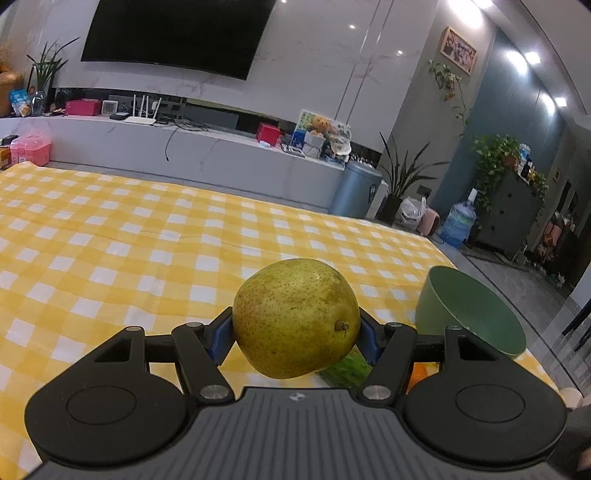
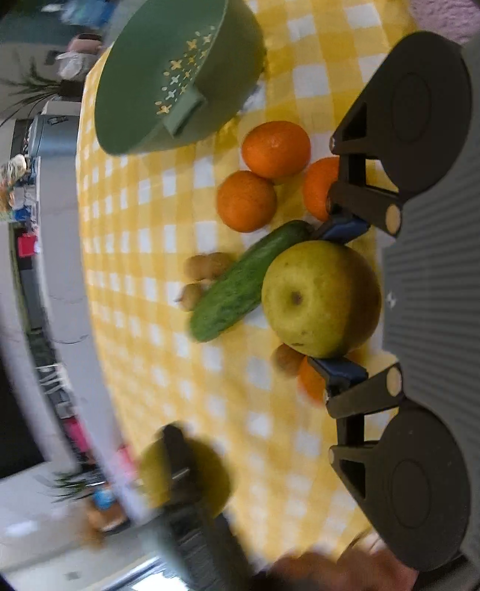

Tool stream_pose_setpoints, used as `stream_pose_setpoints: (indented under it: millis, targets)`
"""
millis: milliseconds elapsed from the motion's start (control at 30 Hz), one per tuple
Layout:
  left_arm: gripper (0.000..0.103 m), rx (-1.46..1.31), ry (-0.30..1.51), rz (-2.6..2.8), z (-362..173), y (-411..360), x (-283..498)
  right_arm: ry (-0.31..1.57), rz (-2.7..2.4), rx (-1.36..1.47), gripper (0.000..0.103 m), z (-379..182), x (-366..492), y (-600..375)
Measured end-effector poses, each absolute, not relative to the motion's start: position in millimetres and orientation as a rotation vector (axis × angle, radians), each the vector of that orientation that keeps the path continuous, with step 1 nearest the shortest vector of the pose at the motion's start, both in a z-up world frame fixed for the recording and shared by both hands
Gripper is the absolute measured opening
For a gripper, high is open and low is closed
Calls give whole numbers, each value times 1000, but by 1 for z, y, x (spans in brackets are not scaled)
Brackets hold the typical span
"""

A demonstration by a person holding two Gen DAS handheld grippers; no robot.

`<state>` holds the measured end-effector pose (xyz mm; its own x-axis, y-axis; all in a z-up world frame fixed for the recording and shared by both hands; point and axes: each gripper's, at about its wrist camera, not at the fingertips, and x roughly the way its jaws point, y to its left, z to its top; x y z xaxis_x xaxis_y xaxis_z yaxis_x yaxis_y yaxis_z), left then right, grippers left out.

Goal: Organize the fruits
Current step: 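Carry the pear in the left tool over the green colander while the right tool carries its pear there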

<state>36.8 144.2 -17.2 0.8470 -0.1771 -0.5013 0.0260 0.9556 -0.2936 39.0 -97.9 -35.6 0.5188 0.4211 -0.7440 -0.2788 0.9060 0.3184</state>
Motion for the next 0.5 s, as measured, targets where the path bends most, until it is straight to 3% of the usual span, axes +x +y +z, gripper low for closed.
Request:
stream_pose_setpoints:
  millis: [167,333,500]
  targets:
    - [75,-256,560,-189,-5,104,45,816,500,480,59,9,34,-162]
    - [75,-292,565,-367,10,62,65,681,353,549,59,51,46,-225]
    - [75,-339,605,-477,18,27,102,711,120,556,59,66,111,-259]
